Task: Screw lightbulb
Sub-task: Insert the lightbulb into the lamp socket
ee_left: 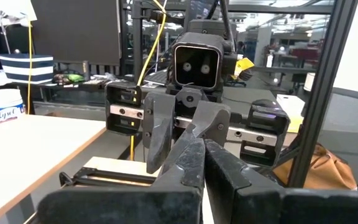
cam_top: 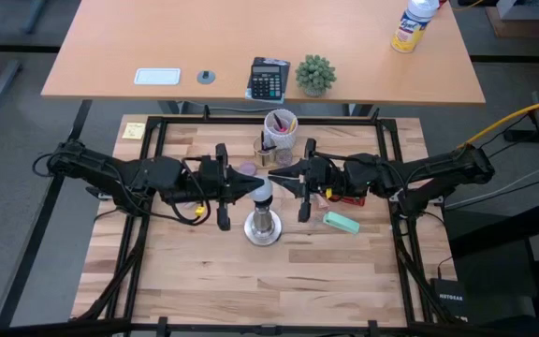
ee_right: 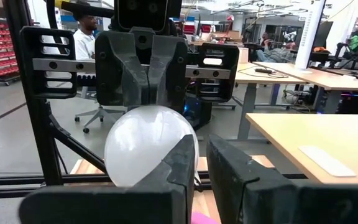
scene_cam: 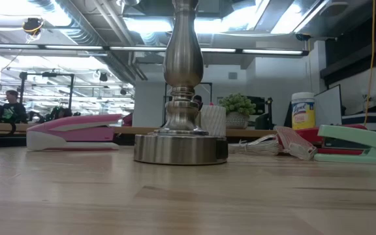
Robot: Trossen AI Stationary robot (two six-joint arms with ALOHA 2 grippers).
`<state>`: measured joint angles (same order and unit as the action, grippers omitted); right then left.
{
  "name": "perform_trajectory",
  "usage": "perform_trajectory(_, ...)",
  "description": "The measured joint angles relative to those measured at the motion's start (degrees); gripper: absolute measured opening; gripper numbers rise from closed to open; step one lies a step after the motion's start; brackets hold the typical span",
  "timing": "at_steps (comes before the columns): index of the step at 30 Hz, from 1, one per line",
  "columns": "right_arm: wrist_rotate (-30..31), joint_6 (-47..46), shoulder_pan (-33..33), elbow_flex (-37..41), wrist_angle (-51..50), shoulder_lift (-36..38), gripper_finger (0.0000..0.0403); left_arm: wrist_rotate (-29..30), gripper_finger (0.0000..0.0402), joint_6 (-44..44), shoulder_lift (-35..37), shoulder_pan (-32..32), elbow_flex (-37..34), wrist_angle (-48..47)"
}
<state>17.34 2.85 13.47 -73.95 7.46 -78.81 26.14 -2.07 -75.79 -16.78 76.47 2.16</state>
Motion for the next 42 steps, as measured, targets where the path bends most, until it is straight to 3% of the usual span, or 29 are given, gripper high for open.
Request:
perform_trajectory(8,3.5,0.4,2.7,0.0,0.0,0.0,0.0048,0.8,0.0001,0.5,-0.1,0.0,0.0,0.2)
perform_trajectory(22,3.2,0.5,4.7,0.0,-0.1,0.1,0.0048,1.3,0.0001,0.5,-0.1,0.9,0.0,0.3)
perform_trajectory(32,12.2,3.2,3.7,0.0,0.0,0.9,0.0048,1.3,0.0001,0.6,-0.1,0.5,0.0,0.3)
perform_trajectory(42,9.3,1.8,1.9,0.0,0.1,-0.2,0.0048,1.2,0.0001,0.6,0.0,0.8,0.0,0.3)
